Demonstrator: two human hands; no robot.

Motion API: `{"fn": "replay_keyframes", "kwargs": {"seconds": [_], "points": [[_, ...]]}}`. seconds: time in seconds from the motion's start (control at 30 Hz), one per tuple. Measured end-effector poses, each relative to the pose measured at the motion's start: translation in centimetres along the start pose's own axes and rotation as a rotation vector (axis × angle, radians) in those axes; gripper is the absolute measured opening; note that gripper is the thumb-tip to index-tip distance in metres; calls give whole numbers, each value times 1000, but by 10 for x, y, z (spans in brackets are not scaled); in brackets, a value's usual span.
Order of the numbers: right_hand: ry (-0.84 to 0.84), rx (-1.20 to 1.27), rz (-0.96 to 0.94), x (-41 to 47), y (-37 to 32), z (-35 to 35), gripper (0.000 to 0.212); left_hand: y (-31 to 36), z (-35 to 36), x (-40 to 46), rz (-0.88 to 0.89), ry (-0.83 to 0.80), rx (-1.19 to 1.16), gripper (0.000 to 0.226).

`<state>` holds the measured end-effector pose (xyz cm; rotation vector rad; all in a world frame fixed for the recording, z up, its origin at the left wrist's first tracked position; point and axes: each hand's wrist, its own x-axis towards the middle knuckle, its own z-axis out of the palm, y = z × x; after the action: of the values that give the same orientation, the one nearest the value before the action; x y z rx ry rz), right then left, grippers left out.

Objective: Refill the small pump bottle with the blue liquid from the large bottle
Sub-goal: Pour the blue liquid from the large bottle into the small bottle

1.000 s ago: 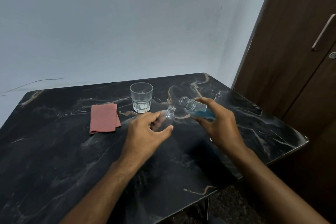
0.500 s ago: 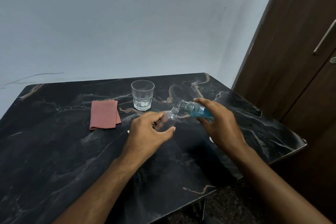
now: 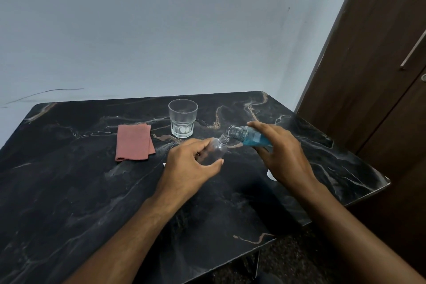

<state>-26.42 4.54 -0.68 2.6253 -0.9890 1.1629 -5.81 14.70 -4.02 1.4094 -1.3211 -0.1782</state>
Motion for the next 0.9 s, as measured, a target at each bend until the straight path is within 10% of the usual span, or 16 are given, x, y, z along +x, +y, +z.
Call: {"fn": "replay_keyframes", "kwargs": {"seconds": [0.9], "points": [[-35, -49, -49, 2, -2, -10, 57, 0, 0, -3, -1, 8, -5, 50]]}}
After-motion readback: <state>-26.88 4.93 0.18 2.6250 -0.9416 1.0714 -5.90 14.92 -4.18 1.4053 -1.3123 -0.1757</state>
